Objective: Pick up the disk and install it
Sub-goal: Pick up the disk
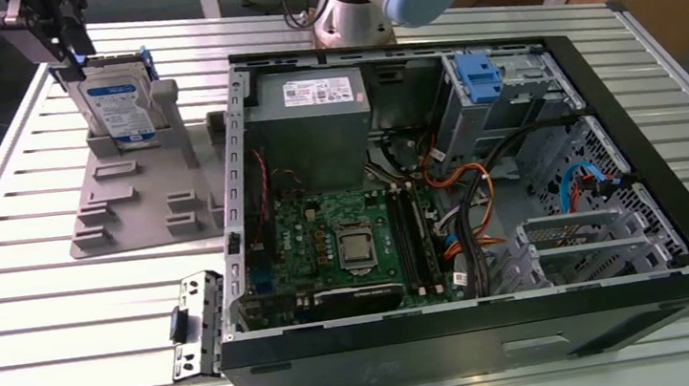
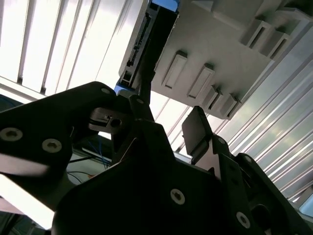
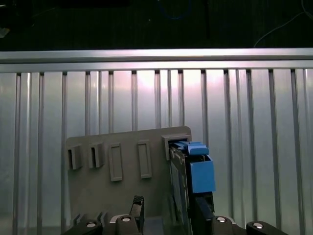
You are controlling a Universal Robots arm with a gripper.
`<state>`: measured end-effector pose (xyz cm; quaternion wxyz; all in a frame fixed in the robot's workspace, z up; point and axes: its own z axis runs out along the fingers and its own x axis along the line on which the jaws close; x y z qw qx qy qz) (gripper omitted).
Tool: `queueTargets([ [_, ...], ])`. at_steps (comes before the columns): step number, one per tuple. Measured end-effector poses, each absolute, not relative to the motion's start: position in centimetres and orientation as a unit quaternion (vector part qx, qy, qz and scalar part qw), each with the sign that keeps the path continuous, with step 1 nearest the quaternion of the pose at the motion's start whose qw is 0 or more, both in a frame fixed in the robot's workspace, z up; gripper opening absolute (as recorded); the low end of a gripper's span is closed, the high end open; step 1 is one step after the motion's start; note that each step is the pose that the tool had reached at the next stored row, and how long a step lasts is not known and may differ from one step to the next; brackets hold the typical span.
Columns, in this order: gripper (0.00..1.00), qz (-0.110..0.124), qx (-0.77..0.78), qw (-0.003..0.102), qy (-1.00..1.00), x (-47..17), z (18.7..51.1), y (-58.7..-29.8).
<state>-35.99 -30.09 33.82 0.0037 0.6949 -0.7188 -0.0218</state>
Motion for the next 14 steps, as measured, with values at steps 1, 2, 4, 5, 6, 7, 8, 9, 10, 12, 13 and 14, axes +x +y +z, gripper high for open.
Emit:
queueTargets([
  [1,0.53,-0.022,0.695,0.004,-0.719,-36.0,33.8,-30.0],
  [2,0.53,-0.022,0.695,0.004,-0.719,-36.0,33.8,-29.9],
  [4,0.53,-0.022,0.695,0.004,-0.719,-36.0,33.7,-29.6],
  [5,0.53,-0.022,0.694,0.004,-0.719,-36.0,33.7,-29.4],
  [6,0.53,-0.022,0.694,0.004,-0.719,-36.0,33.6,-29.2],
  [7,0.53,-0.022,0.694,0.004,-0.719,-36.0,33.6,-29.0],
  [8,0.53,-0.022,0.694,0.004,-0.72,-36.0,33.6,-28.7],
  [9,0.53,-0.022,0.694,0.004,-0.719,-36.0,33.6,-28.5],
  [10,0.53,-0.022,0.694,0.004,-0.719,-36.0,33.6,-28.3],
  [12,0.53,-0.022,0.694,0.004,-0.719,-36.0,33.6,-28.1],
  [13,0.53,-0.022,0.694,0.004,-0.719,-36.0,33.6,-27.9],
  [14,0.53,-0.022,0.694,0.004,-0.719,-36.0,33.6,-27.8],
])
